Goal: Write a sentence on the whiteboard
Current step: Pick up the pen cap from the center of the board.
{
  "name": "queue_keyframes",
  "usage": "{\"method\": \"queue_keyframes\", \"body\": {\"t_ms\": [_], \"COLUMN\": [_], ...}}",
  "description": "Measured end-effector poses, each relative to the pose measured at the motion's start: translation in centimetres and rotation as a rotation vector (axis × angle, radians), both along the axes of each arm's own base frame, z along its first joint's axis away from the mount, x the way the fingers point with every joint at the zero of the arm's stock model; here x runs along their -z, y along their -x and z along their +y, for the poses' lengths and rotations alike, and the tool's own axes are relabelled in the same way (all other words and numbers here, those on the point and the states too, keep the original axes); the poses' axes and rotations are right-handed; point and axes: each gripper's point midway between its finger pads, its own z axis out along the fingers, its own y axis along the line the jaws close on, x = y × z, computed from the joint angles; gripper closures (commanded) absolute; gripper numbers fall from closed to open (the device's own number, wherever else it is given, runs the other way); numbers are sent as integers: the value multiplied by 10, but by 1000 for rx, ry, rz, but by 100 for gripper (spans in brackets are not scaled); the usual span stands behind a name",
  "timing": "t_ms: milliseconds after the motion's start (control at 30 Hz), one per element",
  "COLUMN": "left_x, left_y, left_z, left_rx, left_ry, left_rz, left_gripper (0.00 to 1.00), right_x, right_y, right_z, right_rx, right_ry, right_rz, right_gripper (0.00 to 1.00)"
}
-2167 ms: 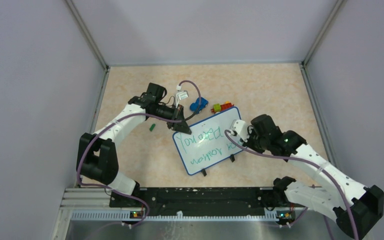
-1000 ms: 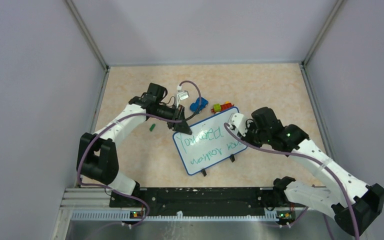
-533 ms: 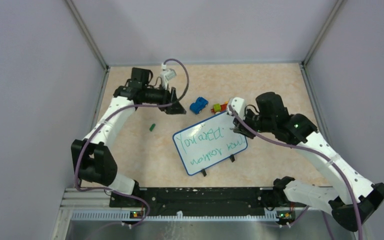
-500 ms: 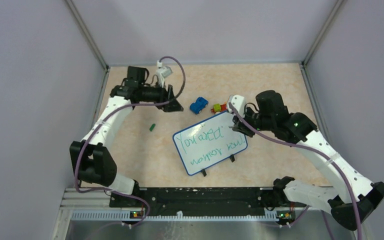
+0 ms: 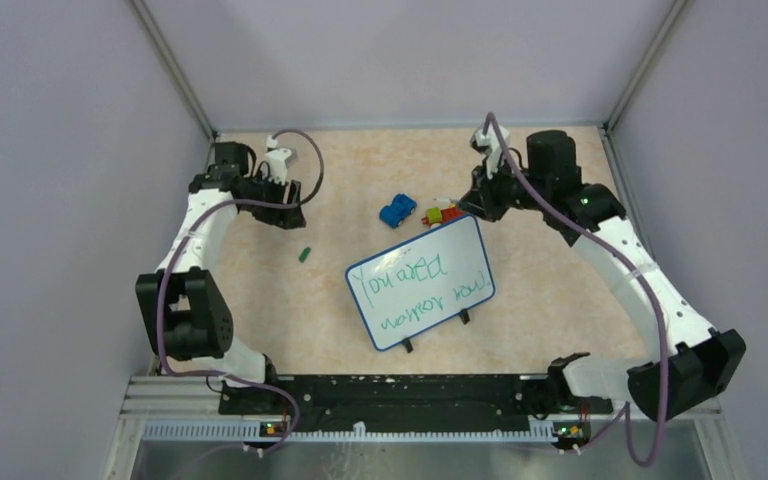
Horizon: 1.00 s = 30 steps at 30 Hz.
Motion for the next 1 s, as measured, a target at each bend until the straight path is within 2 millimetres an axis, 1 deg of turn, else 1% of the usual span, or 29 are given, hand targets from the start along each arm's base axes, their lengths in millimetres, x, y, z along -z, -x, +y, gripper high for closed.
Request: {"method": "queue_keyframes", "body": {"t_ms": [67,167,267,400,467,600,733,1000], "left_x": [20,46,68,88,94,108,113,126], "left_y": [7,17,24,30,29,28,29,32], "left_z": [5,12,16,19,19,20,19,15], "left_rx": [5,10,19,22,23,23,25,37], "left_ry": [-38,-80,-104,-119,-120,-120,-118,-120], "left_rz": [49,121,182,234,246,263,272,280], "left_gripper": [33,34,34,37,38,39,41,43], "right_x": [-4,-5,-6,-14,-16,-11,-6,-6], "right_y": [-16,-32,-39,-43,-44,-45,-46,-46], "right_z": [-4,-9,-11,-9,-8,-8,-7,-6], "right_rx": [32,69,86,76,73,72,66,62], "right_ry": [-53,-103,-135,-173,-187,-192,-194,-197], "right_rz": [32,62,78,63,59,73,87,87], "right_gripper": [100,100,100,100,100,100,100,100]}}
